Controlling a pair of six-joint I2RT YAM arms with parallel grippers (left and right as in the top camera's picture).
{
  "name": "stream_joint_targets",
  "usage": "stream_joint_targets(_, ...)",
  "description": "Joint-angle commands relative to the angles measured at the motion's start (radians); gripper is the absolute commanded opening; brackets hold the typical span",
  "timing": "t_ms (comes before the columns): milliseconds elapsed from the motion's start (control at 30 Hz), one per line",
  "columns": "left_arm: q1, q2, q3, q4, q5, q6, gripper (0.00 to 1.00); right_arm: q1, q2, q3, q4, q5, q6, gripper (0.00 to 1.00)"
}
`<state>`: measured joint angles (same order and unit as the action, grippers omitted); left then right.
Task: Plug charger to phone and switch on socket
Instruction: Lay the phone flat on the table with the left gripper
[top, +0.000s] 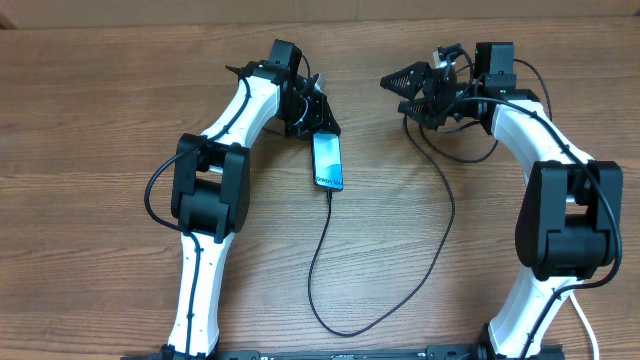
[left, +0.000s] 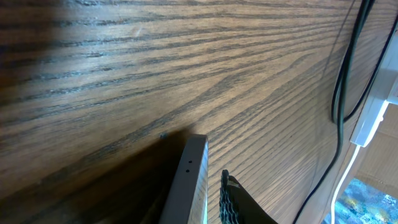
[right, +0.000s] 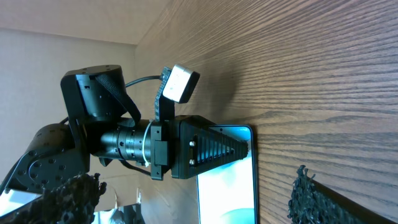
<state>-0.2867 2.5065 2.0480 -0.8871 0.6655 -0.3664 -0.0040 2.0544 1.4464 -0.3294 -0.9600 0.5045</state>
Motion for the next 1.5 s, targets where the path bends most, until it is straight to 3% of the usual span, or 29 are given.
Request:
stream_joint_targets(0, -0.006, -0.008, -0.011, -0.002, -0.015, 0.003, 0.29, 0.003, 0.005, 0.014, 0.005, 0.010, -0.009, 1.00)
stream_joint_targets(167, -0.006, -0.008, -0.011, -0.003, -0.015, 0.003, 0.39, 0.003, 0.005, 0.014, 0.005, 0.010, -0.009, 1.00)
stream_joint_targets(700, -0.006, -0.008, -0.011, -0.032, -0.072, -0.068, 0.46, 0.003, 0.005, 0.014, 0.005, 0.010, -0.009, 1.00)
stream_joint_targets(1000, -0.002, -0.008, -0.011, -0.043, -0.071, -0.117, 0.61, 0.003, 0.005, 0.014, 0.004, 0.010, -0.009, 1.00)
stream_joint_targets(1333, 0.023, -0.008, -0.011, -0.090, -0.070, -0.150, 0.65, 0.003, 0.005, 0.014, 0.002, 0.010, -0.009, 1.00)
stream_joint_targets(1467, 0.034, -0.008, -0.011, -0.106, -0.070, -0.174, 0.77, 0.003, 0.005, 0.014, 0.002, 0.010, -0.009, 1.00)
